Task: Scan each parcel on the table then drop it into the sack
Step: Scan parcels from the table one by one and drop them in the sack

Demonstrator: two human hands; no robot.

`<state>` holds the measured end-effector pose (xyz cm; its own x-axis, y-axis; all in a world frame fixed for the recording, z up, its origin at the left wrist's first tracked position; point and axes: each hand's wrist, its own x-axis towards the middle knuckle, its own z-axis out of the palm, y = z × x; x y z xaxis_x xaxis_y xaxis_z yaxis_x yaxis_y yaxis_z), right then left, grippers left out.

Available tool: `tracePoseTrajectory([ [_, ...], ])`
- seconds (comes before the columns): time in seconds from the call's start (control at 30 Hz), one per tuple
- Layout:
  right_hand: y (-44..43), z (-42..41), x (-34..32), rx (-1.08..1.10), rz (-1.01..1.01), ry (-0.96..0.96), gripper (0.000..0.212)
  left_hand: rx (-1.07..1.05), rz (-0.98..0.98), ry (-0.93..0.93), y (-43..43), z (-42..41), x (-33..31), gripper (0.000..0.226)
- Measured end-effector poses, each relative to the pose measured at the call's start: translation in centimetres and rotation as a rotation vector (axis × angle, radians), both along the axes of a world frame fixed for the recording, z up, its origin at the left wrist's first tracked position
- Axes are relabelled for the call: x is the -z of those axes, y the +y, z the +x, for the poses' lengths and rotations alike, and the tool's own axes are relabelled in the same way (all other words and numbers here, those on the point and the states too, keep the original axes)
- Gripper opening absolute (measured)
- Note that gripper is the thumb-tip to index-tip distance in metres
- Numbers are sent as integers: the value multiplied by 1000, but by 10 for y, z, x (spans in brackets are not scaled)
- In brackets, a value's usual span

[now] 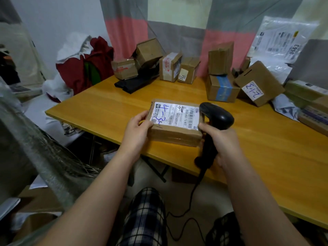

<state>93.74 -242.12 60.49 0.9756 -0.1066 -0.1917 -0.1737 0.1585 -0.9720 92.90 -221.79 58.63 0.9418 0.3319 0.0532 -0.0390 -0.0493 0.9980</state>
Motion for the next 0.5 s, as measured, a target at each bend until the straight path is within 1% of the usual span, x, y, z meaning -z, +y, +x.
tracePoseTrajectory([
  [0.13, 1, 1, 3, -18, 6, -9, 22, 3, -71, -2, 6, 0, 5, 25],
  [0.2, 2, 1, 5, -43, 27, -8, 24, 28, -20, 44, 6, 1, 5, 39],
  [0.27, 3, 0, 5, -50, 85, -7, 26, 69, 133, 55, 7, 0, -2, 53],
  [0.37, 3, 0, 2, -44, 165, -60, 21, 203, 208, 51, 16, 4, -13, 90],
  [0.4, 2, -1, -1, -38, 170, -86, 19, 255, 257, 64, 19, 6, -18, 91],
  [0.43, 1, 0, -3, -38, 170, -120, 18, 287, 321, 73, 22, 8, -22, 81],
  [0.5, 1, 0, -10, -45, 183, -185, 17, 297, 445, 69, 26, 14, -29, 54],
])
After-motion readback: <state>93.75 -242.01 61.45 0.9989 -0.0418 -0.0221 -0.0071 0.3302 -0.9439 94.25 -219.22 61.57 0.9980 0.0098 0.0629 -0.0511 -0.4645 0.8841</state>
